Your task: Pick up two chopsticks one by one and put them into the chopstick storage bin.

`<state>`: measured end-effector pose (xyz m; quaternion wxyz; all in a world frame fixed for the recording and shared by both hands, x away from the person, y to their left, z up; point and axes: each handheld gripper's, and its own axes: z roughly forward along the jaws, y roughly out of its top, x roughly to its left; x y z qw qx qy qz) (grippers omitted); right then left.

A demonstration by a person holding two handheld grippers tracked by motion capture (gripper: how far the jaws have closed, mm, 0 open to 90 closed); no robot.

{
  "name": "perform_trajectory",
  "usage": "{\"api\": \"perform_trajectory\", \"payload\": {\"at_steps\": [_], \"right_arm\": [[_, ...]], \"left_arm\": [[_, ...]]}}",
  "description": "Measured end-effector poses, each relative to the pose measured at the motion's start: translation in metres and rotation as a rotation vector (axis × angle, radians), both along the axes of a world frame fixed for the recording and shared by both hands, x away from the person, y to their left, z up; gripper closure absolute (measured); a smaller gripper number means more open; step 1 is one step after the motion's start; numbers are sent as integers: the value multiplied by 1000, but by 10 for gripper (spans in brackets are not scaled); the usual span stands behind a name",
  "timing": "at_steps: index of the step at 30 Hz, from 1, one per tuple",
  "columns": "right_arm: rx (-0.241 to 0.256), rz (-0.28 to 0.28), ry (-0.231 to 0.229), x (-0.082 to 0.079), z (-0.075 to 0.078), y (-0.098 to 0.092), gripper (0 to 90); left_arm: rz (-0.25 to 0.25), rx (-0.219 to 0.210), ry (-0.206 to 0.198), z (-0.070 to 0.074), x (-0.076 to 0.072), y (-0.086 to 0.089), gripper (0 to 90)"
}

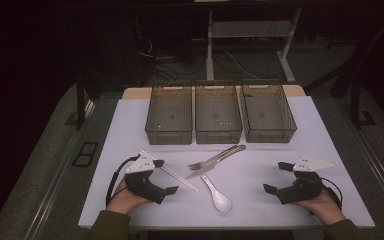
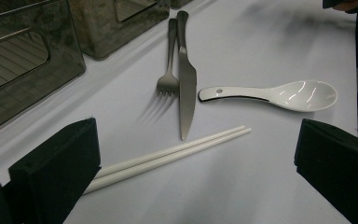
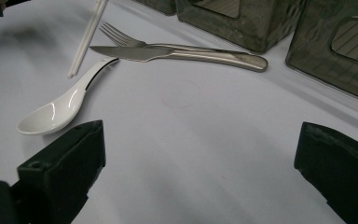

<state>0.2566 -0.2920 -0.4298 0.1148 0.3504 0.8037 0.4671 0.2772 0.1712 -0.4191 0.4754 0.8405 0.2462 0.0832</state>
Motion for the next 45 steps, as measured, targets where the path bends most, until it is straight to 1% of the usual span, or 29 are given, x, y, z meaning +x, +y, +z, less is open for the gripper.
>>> {"api": "perform_trajectory", "payload": {"at_steps": [2, 5, 7, 14, 16, 17, 20, 21, 23, 24, 25, 26, 27, 28, 29, 30, 32, 35, 36, 37, 38, 39, 40, 41, 42, 43, 45], "right_arm": [[1, -1, 6, 0, 0, 0, 19], [0, 5, 1, 0, 0, -1, 19], [4, 7, 6, -1, 1, 0, 19], [0, 10, 5, -2, 1, 2, 19], [-1, 8, 6, 0, 1, 2, 19], [-3, 5, 13, 0, 1, 2, 19], [-2, 8, 6, 1, 1, 2, 19], [-4, 8, 9, 0, 1, 2, 19], [-9, 9, 10, 0, 1, 2, 19], [-9, 10, 9, 0, 1, 3, 19], [-11, 10, 8, 0, 1, 3, 19], [-12, 8, 9, 0, 1, 3, 19], [-12, 7, 10, 0, 1, 3, 19], [-11, 5, 11, 0, 1, 3, 19], [-11, 5, 11, 0, 1, 3, 19], [-10, 5, 12, 0, 1, 3, 19], [-17, 6, 11, 0, 0, 3, 19], [-18, 4, 13, 0, 0, 3, 19], [-18, 4, 13, 0, 0, 3, 19], [-18, 3, 13, 0, 0, 3, 19], [-18, 3, 13, 0, 0, 3, 19], [-18, 3, 13, 0, 0, 3, 19], [-17, 1, 15, 0, 0, 2, 19], [-17, 1, 15, 0, 0, 2, 19], [-17, -2, 16, 0, 0, 2, 19], [-17, -2, 16, 0, 0, 2, 19], [-17, -2, 16, 0, 0, 2, 19]], "left_arm": [[-2, 5, 2, 0, 1, 0, 0], [-3, 14, 3, 1, 1, -1, 0], [2, 9, 2, 2, 2, -1, 0], [7, 17, -7, 5, 5, 1, 1], [13, 22, -4, 6, 10, 5, 11], [13, 22, -4, 6, 10, 5, 17], [27, 23, 3, 6, 15, 9, 44], [39, 21, -3, 8, 17, 11, 55], [38, 25, -5, 9, 18, 13, 69], [38, 26, -8, 10, 19, 14, 86], [34, 23, -8, 10, 20, 16, 157], [34, 20, -6, 10, 22, 17, 168], [47, 23, 0, 9, 25, 20, 183], [47, 23, 0, 9, 25, 20, 200], [49, 20, 2, 9, 27, 21, 200], [51, 21, 9, 8, 29, 22, 260], [61, 27, 22, 7, 33, 25, 298], [79, 50, 35, 6, 41, 30, 383], [87, 49, 41, 5, 44, 31, 400], [97, 60, 47, 5, 50, 34, 433], [100, 68, 49, 4, 53, 35, 458], [100, 68, 49, 4, 53, 35, 474], [113, 72, 51, 4, 56, 36, 494], [115, 77, 51, 4, 58, 38, 494], [124, 83, 55, 3, 60, 39, 534], [129, 88, 55, 3, 62, 40, 534], [146, 99, 61, 3, 66, 42, 583]]}}
